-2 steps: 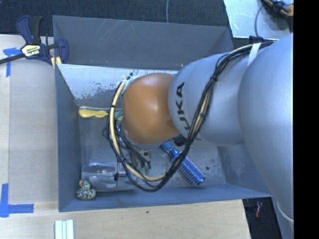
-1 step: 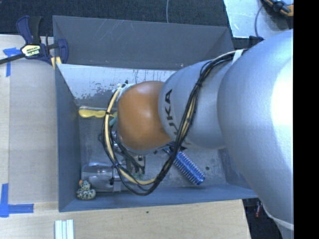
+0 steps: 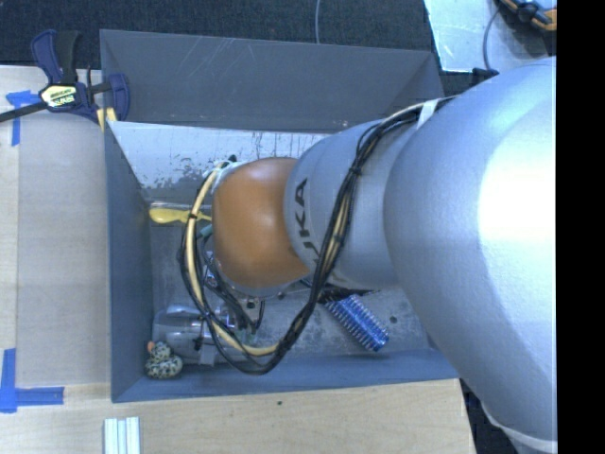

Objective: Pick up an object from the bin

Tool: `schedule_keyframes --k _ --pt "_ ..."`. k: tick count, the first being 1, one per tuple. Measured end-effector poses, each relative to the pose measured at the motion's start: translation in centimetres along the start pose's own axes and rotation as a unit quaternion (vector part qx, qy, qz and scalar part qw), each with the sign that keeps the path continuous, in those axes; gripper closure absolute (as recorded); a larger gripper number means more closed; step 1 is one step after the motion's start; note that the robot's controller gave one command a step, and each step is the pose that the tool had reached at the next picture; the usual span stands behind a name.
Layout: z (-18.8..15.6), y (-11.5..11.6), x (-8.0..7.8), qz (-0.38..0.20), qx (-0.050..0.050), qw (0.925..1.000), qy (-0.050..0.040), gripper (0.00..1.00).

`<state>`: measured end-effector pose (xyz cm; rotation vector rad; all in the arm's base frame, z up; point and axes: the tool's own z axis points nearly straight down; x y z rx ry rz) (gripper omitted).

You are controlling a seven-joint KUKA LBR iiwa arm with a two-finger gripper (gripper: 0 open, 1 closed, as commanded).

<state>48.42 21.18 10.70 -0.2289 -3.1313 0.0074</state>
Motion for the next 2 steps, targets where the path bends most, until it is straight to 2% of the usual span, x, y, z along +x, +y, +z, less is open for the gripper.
schedule_keyframes --k 1,2 --pt "3.0 -1.1 0.2 0.020 0.002 0.9997 0.0127 0.00" --pt "3.1 0.5 0.3 0.055 0.019 0.9981 0.0206 1.00"
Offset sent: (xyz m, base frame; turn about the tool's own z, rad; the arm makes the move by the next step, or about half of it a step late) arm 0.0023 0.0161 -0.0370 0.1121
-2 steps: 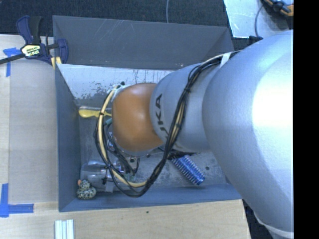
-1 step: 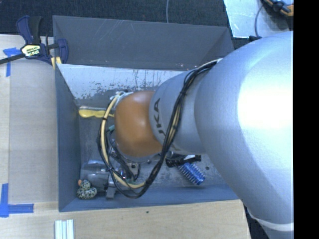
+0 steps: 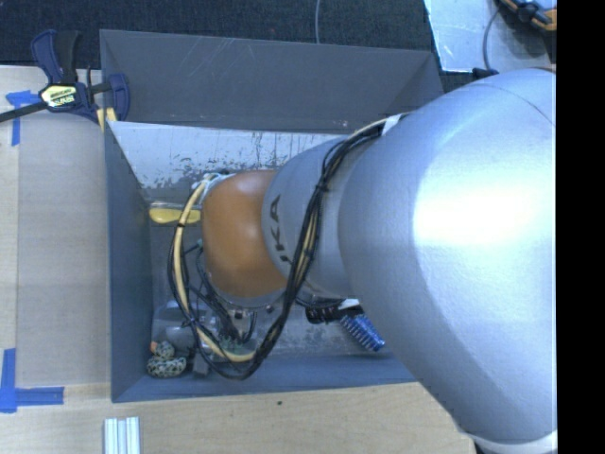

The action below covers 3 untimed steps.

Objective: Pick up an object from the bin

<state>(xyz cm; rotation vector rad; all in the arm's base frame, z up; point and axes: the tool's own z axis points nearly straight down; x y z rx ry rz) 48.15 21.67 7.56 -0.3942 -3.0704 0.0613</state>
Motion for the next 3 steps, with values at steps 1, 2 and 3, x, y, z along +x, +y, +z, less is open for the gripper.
schedule_keyframes --k 1,2,3 --pt "0.0 0.0 0.0 0.000 0.000 1.0000 0.0001 1.00" --pt "-6.8 -0.5 0.2 0.001 0.001 1.0000 0.0002 1.00" --pt "-8.2 -0.7 0.4 0.002 0.002 1.0000 0.0003 1.00"
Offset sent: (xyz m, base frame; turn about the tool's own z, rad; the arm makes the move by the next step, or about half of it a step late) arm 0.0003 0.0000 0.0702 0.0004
